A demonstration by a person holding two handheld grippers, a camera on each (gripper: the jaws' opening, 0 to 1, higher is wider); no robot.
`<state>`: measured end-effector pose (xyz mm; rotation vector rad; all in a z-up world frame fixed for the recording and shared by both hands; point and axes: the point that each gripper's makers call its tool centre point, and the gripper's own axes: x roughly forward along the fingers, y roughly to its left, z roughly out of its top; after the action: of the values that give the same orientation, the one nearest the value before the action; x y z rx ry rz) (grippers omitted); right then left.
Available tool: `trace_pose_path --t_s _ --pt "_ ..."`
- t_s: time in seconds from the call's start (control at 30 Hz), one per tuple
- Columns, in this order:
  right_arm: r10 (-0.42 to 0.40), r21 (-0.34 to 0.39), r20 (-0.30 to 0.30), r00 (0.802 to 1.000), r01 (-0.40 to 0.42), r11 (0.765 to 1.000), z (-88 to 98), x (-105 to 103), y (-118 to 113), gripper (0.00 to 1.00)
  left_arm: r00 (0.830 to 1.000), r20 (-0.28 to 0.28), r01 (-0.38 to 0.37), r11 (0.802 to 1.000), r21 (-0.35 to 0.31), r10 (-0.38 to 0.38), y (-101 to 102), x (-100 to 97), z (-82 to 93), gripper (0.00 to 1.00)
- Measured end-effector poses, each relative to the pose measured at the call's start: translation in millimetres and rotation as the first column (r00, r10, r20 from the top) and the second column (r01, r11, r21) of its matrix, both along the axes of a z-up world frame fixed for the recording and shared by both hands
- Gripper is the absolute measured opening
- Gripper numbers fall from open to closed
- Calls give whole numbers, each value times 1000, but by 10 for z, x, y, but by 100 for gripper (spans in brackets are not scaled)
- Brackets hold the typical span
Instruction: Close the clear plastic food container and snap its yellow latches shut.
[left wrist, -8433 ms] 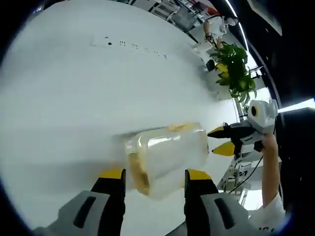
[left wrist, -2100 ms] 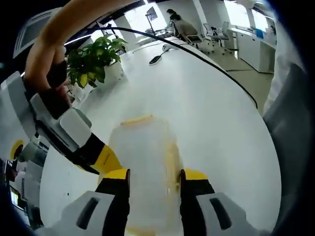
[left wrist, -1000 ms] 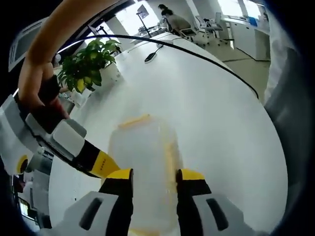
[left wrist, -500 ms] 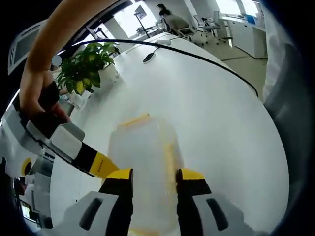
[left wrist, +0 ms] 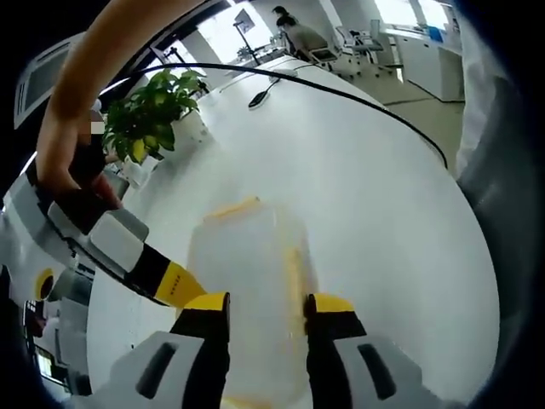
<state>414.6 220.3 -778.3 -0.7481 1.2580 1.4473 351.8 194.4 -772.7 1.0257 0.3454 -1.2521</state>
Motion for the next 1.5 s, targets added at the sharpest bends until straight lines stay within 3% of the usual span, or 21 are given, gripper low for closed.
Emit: trace_pose_path --t_s 0.07,0.17,0.37,0.5,0.63,0.77,1.17,1.37,1.5 --pt "-3 13 10 1000 3 1000 11 -25 -7 26 1000 -21 -10 1000 -20 10 4 1 10 29" --pt "3 35 38 999 -5 999 38 -62 -12 27 994 -100 -54 996 -67 47 -5 7 50 29" --pt "-9 68 74 997 4 998 52 -38 -12 27 996 -88 -31 997 -67 25 6 -8 56 29" --pt "-16 80 98 995 8 997 66 -50 -18 27 995 -102 -33 994 -104 22 -27 -39 136 33" --pt "-48 85 134 990 37 996 78 0 -71 30 995 -95 -40 995 -88 31 35 -26 142 33" --pt "-48 84 163 985 35 996 105 30 -131 25 996 -78 -52 998 -45 49 162 -5 105 33" --pt "-95 145 161 982 71 987 189 -91 -219 40 987 -117 -124 989 -79 114 324 106 218 48" --pt "-74 154 169 983 48 987 187 -175 -242 46 983 -117 -153 985 -84 143 424 203 290 53" --pt "-69 152 172 983 42 987 188 -246 -295 59 979 -120 -175 981 -80 165 499 291 332 56"
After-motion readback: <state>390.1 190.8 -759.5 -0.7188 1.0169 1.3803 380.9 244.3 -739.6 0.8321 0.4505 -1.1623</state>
